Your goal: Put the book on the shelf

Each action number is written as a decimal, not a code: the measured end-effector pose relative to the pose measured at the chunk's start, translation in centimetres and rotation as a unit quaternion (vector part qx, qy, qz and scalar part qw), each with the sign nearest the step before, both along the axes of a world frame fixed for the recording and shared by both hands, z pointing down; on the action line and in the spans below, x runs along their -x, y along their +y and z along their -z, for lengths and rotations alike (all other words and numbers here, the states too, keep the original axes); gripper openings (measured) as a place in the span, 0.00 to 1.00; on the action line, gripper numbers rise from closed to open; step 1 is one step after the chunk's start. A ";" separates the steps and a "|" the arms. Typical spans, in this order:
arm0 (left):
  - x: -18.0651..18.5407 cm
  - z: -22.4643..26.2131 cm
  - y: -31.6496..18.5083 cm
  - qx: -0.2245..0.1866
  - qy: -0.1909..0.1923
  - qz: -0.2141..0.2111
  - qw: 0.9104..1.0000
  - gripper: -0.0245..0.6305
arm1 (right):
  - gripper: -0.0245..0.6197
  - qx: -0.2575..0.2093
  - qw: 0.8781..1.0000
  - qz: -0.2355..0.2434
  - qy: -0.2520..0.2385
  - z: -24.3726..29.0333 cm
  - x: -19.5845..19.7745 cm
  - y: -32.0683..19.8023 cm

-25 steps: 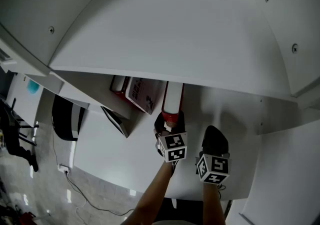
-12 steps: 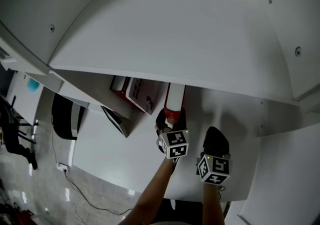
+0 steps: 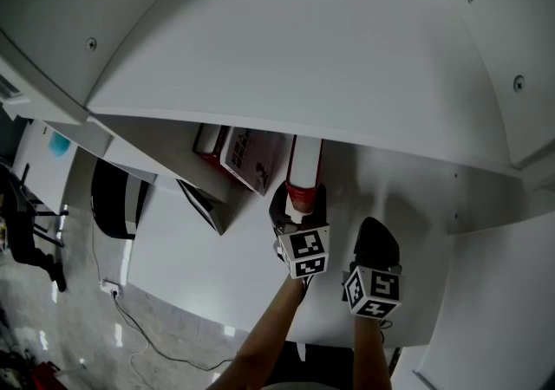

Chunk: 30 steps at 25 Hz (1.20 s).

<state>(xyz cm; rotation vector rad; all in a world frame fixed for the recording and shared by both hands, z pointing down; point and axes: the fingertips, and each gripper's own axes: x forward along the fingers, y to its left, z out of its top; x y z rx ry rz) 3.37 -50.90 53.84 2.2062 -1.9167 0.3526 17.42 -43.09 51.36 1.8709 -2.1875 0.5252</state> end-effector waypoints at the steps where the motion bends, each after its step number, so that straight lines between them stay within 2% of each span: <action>1: 0.2 0.2 0.2 -0.004 -0.001 0.002 1.000 0.50 | 0.06 0.000 1.000 0.001 0.000 0.0 0.1 0.1; 6: 1.0 0.9 1.6 -0.010 0.010 0.004 1.000 0.52 | 0.06 0.001 1.000 0.005 -0.002 -0.1 0.6 0.6; 15: 0.8 0.9 6.0 0.003 0.044 -0.022 0.999 0.51 | 0.06 -0.001 1.000 0.013 0.001 0.4 1.8 1.7; 16: 1.0 0.7 6.3 0.007 0.045 -0.022 0.999 0.49 | 0.06 -0.001 1.000 0.013 0.002 0.5 1.8 1.8; 17: 1.3 0.5 6.5 0.011 0.042 -0.019 0.999 0.41 | 0.06 -0.001 1.000 0.013 0.002 0.6 1.8 1.9; 18: 1.6 0.5 6.6 0.013 0.037 -0.015 0.999 0.25 | 0.06 -0.002 1.000 0.012 0.003 0.6 1.8 2.0; 19: 1.9 0.5 6.7 0.013 0.031 -0.012 0.999 0.13 | 0.06 -0.001 1.000 0.011 0.004 0.7 1.8 2.1; 20: 2.1 0.5 6.7 0.012 0.027 -0.013 0.999 0.09 | 0.06 -0.001 1.000 0.011 0.005 0.7 1.8 2.2; 30: 1.8 -0.5 5.8 0.034 0.035 -0.038 0.998 0.06 | 0.06 -0.001 1.000 0.016 0.001 0.7 2.4 2.3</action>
